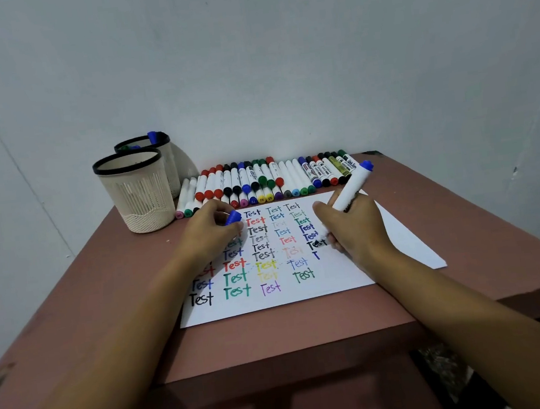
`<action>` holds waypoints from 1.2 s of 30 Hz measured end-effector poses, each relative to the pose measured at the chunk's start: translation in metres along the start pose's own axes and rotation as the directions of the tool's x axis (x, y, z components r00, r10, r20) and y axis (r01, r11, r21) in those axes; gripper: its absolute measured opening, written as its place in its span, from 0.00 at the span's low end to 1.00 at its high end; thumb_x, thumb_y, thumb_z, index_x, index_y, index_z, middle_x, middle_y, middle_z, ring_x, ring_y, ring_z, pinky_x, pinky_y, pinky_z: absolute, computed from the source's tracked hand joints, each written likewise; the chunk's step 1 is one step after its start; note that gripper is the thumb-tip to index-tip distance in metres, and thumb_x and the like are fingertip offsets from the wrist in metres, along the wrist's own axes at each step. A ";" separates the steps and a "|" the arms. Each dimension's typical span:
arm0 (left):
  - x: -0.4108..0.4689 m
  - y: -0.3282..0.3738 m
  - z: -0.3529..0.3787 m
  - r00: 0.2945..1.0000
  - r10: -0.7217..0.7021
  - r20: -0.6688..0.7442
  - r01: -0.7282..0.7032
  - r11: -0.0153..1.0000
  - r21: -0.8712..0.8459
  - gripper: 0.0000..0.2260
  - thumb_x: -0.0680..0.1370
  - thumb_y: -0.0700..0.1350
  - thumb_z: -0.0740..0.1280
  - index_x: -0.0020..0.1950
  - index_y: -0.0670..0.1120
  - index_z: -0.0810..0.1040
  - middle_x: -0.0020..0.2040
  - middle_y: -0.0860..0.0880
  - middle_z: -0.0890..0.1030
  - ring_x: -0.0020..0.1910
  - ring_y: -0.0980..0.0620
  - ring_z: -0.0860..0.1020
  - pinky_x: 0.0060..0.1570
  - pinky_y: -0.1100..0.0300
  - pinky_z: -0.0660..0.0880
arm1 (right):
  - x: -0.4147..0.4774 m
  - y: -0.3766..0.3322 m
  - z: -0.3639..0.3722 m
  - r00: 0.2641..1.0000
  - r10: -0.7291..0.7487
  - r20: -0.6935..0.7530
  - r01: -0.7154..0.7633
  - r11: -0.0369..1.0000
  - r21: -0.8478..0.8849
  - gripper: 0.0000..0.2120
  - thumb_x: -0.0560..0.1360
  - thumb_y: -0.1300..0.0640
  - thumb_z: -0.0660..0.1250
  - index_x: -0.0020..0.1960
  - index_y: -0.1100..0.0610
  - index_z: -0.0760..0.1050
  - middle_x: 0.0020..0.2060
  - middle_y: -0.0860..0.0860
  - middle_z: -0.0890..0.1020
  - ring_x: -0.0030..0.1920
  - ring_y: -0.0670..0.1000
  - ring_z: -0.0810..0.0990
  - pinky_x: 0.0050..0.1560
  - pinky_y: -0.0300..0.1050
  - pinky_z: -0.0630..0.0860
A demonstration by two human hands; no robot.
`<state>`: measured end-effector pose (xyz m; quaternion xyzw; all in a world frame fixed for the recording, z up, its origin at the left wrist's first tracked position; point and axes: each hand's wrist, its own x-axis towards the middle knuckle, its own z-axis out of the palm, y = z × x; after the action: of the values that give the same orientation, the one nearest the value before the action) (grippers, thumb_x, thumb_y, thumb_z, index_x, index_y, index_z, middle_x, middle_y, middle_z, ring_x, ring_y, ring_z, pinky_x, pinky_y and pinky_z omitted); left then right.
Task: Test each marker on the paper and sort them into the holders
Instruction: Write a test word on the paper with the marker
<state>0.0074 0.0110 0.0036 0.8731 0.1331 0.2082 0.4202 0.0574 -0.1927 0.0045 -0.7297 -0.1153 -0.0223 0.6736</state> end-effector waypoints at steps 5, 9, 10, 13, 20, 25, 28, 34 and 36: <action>0.000 0.000 0.000 1.000 -0.005 0.009 0.005 1.000 0.005 0.09 0.75 0.41 0.69 0.53 0.47 0.73 0.48 0.49 0.77 0.48 0.52 0.75 0.40 0.68 0.70 | -0.001 0.000 0.001 0.999 -0.051 0.003 0.050 0.987 -0.154 0.16 0.70 0.64 0.66 0.30 0.57 0.62 0.24 0.49 0.67 0.23 0.45 0.70 0.26 0.40 0.69; 0.000 0.001 0.000 1.000 -0.004 0.018 0.003 1.000 0.012 0.09 0.75 0.41 0.69 0.52 0.48 0.72 0.47 0.51 0.76 0.48 0.52 0.75 0.40 0.68 0.69 | -0.002 0.000 0.002 0.997 -0.078 -0.012 0.075 0.978 -0.196 0.15 0.70 0.63 0.66 0.30 0.57 0.63 0.26 0.49 0.68 0.28 0.49 0.72 0.29 0.44 0.74; 0.000 0.001 0.000 1.000 -0.003 0.018 0.002 1.000 0.016 0.09 0.75 0.42 0.69 0.52 0.48 0.72 0.47 0.51 0.76 0.48 0.52 0.75 0.40 0.68 0.69 | -0.002 -0.001 0.001 0.998 -0.069 -0.006 0.067 0.979 -0.191 0.14 0.70 0.63 0.66 0.31 0.57 0.63 0.26 0.50 0.69 0.28 0.49 0.73 0.31 0.47 0.77; 0.000 0.000 0.000 1.000 0.001 0.014 -0.002 1.000 0.020 0.09 0.75 0.41 0.69 0.53 0.47 0.73 0.49 0.49 0.77 0.49 0.52 0.75 0.40 0.68 0.69 | -0.002 -0.002 0.001 0.999 -0.036 0.018 0.039 0.982 -0.183 0.14 0.70 0.62 0.67 0.31 0.58 0.64 0.26 0.51 0.70 0.24 0.47 0.73 0.35 0.50 0.78; 0.001 0.000 -0.001 1.000 0.000 0.019 -0.001 1.000 0.018 0.09 0.75 0.42 0.69 0.53 0.47 0.73 0.49 0.49 0.77 0.49 0.51 0.76 0.40 0.68 0.70 | -0.002 -0.001 0.001 0.995 -0.089 -0.050 0.077 0.974 -0.213 0.16 0.72 0.63 0.65 0.30 0.56 0.62 0.26 0.48 0.67 0.26 0.45 0.67 0.24 0.34 0.64; 0.001 0.000 0.000 1.000 0.004 0.026 -0.005 1.000 0.026 0.09 0.75 0.42 0.69 0.53 0.47 0.73 0.49 0.49 0.77 0.48 0.52 0.75 0.40 0.68 0.70 | -0.002 -0.001 0.000 0.995 -0.090 -0.036 0.080 0.972 -0.219 0.15 0.72 0.63 0.65 0.30 0.57 0.63 0.26 0.49 0.68 0.25 0.45 0.68 0.21 0.31 0.64; 0.001 -0.001 0.000 1.000 0.007 0.020 -0.007 1.000 0.020 0.08 0.75 0.42 0.69 0.52 0.47 0.74 0.49 0.48 0.78 0.47 0.51 0.76 0.39 0.68 0.69 | -0.002 -0.001 0.000 0.997 -0.078 -0.027 0.070 0.972 -0.223 0.16 0.72 0.63 0.65 0.30 0.57 0.61 0.26 0.49 0.67 0.25 0.45 0.67 0.21 0.32 0.63; 0.001 -0.002 0.000 1.000 0.005 0.030 -0.006 0.999 0.032 0.09 0.75 0.42 0.69 0.53 0.47 0.74 0.50 0.48 0.78 0.50 0.51 0.76 0.40 0.68 0.70 | -0.004 -0.003 0.001 0.997 -0.075 -0.026 0.066 0.966 -0.248 0.16 0.73 0.62 0.64 0.31 0.57 0.62 0.27 0.49 0.67 0.26 0.46 0.66 0.19 0.29 0.61; 0.001 -0.001 0.000 0.999 0.008 0.032 -0.009 0.999 0.035 0.09 0.75 0.42 0.69 0.53 0.47 0.74 0.50 0.48 0.78 0.50 0.50 0.76 0.41 0.68 0.70 | -0.004 -0.003 0.001 0.998 -0.067 -0.022 0.059 0.966 -0.251 0.15 0.73 0.62 0.65 0.31 0.56 0.63 0.27 0.49 0.68 0.27 0.46 0.67 0.23 0.33 0.63</action>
<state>0.0082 0.0124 0.0030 0.8842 0.1266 0.1937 0.4059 0.0531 -0.1923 0.0071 -0.8045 -0.1244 -0.0691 0.5766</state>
